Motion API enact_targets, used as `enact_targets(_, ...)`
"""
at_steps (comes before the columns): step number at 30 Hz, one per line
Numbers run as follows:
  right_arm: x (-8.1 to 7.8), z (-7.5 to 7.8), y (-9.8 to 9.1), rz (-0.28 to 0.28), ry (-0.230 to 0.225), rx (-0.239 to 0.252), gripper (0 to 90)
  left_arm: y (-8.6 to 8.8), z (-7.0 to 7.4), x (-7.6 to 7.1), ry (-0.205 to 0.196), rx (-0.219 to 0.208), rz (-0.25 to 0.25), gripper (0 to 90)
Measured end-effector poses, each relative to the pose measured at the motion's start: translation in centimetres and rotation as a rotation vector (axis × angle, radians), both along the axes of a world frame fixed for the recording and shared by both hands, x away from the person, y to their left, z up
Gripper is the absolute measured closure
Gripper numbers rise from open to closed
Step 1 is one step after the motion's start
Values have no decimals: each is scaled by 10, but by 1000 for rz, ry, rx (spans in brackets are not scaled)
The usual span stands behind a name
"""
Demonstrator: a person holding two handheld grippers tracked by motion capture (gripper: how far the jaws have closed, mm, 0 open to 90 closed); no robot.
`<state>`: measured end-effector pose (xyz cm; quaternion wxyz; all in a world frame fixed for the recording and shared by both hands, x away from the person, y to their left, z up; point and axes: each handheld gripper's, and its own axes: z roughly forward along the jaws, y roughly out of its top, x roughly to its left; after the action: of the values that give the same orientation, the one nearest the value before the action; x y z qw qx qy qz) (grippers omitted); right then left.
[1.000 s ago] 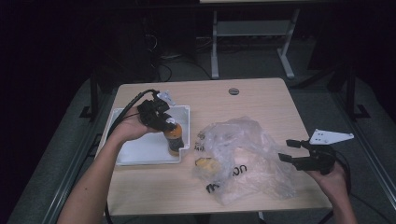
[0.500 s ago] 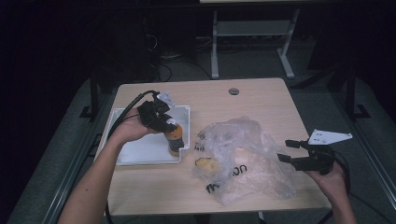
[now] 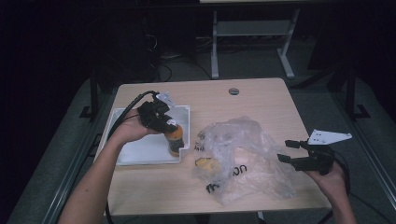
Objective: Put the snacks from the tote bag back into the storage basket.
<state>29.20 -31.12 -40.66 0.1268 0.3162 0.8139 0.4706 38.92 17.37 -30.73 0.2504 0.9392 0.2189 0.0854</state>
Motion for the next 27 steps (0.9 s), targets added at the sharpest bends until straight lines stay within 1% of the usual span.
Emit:
enact_targets(4,0,0,1,1,-1,-2,321,3,-1,0,0,-19,2,587)
enact_targets(13,1,0,2,4,-1,-8,321,3,-1,-1,0,-20,8,582)
enact_targets(18,0,0,0,0,0,-1,319,5,0,-1,9,-36,11,565)
enact_targets(23,1,0,2,0,2,-2,317,5,0,-2,8,-48,4,521)
enact_targets(27,2,-1,7,10,9,-16,317,6,-3,-4,6,-59,16,481)
